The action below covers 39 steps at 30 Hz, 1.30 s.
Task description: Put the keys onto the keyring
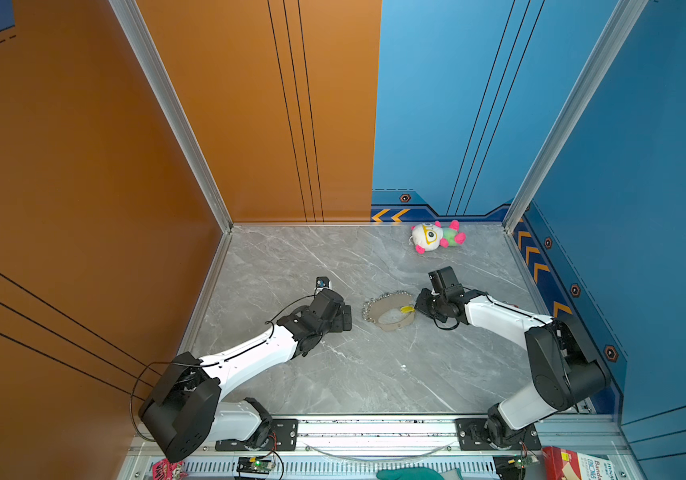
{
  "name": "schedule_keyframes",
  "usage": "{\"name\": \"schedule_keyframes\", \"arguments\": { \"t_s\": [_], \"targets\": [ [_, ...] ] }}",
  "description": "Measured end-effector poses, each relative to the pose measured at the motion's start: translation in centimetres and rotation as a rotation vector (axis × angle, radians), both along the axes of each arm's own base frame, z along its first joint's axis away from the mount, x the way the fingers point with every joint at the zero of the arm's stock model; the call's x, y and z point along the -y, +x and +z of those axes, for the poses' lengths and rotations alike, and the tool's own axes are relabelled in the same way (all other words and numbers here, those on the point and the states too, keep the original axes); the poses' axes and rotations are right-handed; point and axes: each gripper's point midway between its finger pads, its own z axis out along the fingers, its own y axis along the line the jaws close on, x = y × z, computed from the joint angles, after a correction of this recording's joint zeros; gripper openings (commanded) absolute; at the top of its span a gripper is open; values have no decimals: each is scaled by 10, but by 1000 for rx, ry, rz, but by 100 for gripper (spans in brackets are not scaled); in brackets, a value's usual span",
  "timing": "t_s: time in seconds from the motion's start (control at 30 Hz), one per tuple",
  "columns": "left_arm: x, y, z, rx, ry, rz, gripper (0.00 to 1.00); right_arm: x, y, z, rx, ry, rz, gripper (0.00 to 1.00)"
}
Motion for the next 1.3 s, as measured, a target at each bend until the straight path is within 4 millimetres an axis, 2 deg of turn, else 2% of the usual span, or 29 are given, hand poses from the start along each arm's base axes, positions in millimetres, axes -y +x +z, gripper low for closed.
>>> {"name": "schedule_keyframes", "arguments": {
  "t_s": [0.13,0.37,0.5,0.63,0.7,0.87,1.1,1.3],
  "targets": [
    [10,-4,-1,-2,16,-44,98,-15,-6,10,27,-10,58,9],
    [22,-4,10,32,32,-106,98,-46,-10,54,165,-31,212,2],
    [24,-1,33,109,-6,-135,98,-58,-10,88,270,-63,315,0],
    [26,-3,60,230,-82,-186,98,-69,-16,108,353,-103,422,0],
    [27,-7,69,297,-114,-226,98,-75,-23,114,385,-125,483,0],
    [30,-20,74,395,-154,-335,98,-88,-40,125,449,-161,622,0],
    [55,-36,97,497,-244,-523,98,-124,-81,149,583,-149,885,0],
    [68,-48,107,541,-287,-631,99,-132,-94,165,667,-134,974,0]
  ]
}}
